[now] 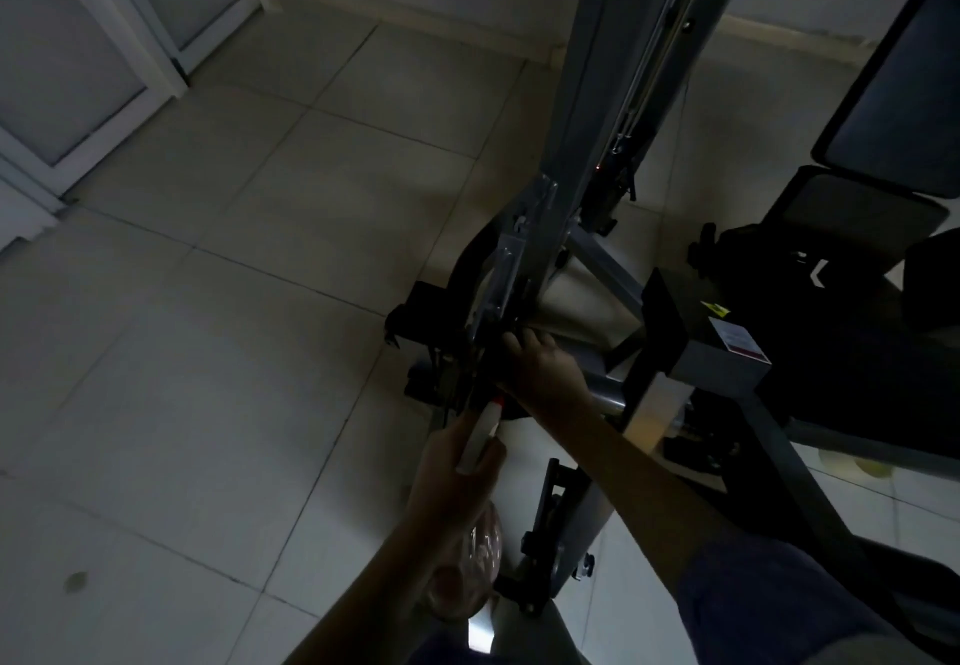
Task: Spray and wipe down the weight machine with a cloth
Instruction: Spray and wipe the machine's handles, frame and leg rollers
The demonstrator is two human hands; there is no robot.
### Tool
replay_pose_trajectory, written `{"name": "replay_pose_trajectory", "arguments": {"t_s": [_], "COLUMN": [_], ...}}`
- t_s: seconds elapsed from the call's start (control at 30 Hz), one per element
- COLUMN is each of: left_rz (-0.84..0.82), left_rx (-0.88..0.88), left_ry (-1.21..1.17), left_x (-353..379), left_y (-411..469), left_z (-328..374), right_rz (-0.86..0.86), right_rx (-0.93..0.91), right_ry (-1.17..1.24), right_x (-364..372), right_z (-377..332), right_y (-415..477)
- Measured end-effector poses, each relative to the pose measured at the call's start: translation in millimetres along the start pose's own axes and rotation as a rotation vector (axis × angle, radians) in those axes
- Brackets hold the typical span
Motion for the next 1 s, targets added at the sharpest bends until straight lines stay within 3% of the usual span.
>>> {"name": "replay_pose_trajectory", "arguments": {"t_s": [0.17,0.3,0.4,0.5,0.73,0.87,1.0], "left_rz": [-0.024,-0.020,-0.023,-0.035,-0.039,-0.064,-0.069], "left_rx": [-0.008,-0.029,-0.030,-0.038,-0.045,-0.027,-0.031], "left_ry": [0.026,0.022,0.034,0.031,0.015,0.028,0.000], "left_x": [6.2,8.0,9.3,12.6,16.8,19.7,18.2], "left_y": [-2.2,-4.2,-2.2,0.0,4.2,5.6,4.0], "left_z": [2.3,-1.5,-4.7,-7.2,-1.8,-3.9,-6.7], "right_rz": [-0.017,0.029,-0.003,-0.058,0.013,-0.072,0.083], "right_rx": [0.256,0.237,0.336,0.515,0.935,1.066,1.142], "right_ry": [0.356,0.221,0.218,0.510,1.006,1.169,1.569], "right_x": [-16.6,-16.9,-10.8,-1.7,10.7,16.4,20.4], "right_z": [12.9,29.9,60.6,65.3,65.0,73.2,70.0], "right_y": [16.1,-14.8,-37.8,-32.9,-31.9,-30.5,-48.8]}}
Point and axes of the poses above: each hand's wrist, its own y-axis towards the middle knuckle, its own x-axis out of the palm, z = x × y, the point moved 6 cm from there along y, towards the middle knuckle, and after that the axes turned 6 degrees about x, right-handed, at the moved point
